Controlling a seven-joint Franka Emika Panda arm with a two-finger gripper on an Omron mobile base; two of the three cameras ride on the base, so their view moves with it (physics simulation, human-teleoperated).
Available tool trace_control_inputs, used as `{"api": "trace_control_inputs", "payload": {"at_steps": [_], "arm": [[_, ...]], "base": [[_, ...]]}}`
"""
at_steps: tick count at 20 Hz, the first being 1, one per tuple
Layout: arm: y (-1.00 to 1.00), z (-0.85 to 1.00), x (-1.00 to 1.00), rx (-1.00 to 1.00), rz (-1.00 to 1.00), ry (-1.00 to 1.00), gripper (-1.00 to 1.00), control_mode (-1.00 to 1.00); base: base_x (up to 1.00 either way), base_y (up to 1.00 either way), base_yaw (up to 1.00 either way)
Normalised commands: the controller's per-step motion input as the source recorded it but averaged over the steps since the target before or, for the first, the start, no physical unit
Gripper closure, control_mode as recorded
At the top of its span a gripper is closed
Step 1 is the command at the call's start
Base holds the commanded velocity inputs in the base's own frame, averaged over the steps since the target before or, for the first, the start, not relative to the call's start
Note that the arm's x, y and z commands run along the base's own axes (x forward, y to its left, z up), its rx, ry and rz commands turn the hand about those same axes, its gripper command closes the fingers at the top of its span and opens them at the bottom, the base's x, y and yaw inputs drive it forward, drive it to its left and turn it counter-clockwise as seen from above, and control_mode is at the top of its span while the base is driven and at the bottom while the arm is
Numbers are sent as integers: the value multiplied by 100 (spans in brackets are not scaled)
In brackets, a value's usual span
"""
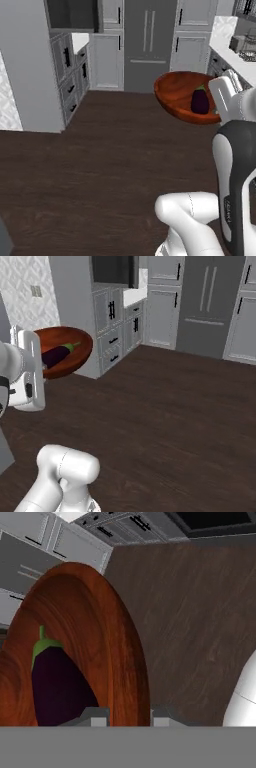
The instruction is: Pick the eggplant from the sink and place it in the bowl. Then pick the bowl and place it in the microwave. Then close the microwave door and press the start button.
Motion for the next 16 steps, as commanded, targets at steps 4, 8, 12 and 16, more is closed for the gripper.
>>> {"api": "trace_control_inputs", "payload": {"at_steps": [4,8,12,16], "arm": [[0,0,0,0,0,0,100,100],[0,0,0,0,0,0,100,100],[0,0,0,0,0,0,100,100],[0,0,0,0,0,0,100,100]], "base": [[100,-76,43],[100,-86,42],[99,-100,35],[91,-100,36]]}}
